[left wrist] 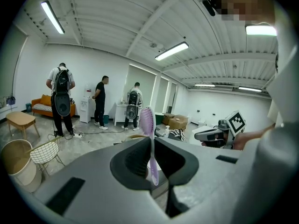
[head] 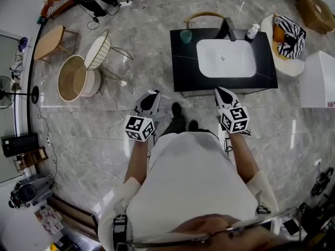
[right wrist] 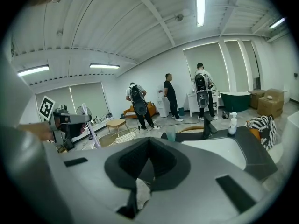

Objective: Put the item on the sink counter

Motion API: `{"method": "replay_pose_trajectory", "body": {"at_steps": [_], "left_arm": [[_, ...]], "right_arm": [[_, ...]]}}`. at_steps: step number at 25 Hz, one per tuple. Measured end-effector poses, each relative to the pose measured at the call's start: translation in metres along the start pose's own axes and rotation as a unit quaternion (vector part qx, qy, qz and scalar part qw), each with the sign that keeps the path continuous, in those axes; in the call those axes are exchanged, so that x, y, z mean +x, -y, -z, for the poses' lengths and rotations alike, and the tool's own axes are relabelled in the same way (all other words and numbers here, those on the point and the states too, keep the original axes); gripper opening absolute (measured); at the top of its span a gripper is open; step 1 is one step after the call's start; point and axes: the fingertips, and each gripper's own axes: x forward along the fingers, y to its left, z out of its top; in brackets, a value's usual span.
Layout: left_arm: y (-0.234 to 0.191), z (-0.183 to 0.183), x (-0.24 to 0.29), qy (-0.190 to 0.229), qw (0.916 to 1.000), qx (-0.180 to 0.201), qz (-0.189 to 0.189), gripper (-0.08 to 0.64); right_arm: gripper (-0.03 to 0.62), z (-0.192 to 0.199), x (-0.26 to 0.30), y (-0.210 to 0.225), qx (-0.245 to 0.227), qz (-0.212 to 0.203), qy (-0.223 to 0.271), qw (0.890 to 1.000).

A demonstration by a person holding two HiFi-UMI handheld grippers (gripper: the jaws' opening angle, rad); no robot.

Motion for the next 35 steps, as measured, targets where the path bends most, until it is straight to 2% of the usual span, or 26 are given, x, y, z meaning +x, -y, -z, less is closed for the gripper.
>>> {"method": "replay_pose_trajectory", "body": {"at_steps": [17, 27, 35], "left_arm": [[-0.077, -0.021, 0.116, -0.036, 0.9957, 0.012, 0.084, 0.028], [-0.114, -0.045, 0.175, -0.052, 0.9874, 0.030, 0.146, 0.029], [-0.124, -0.045, 0.218, -0.067, 0.9803, 0.042, 0.181, 0.028]], "right_arm": [[0.006, -0.027, 0.077, 0.036, 0.004, 0.061, -0.034, 0.998], [0.006, -0.038, 0.117, 0.042, 0.015, 0.100, -0.057, 0.993], [0.006, -0.033, 0.124, 0.056, 0.036, 0.141, -0.060, 0.987]]}}
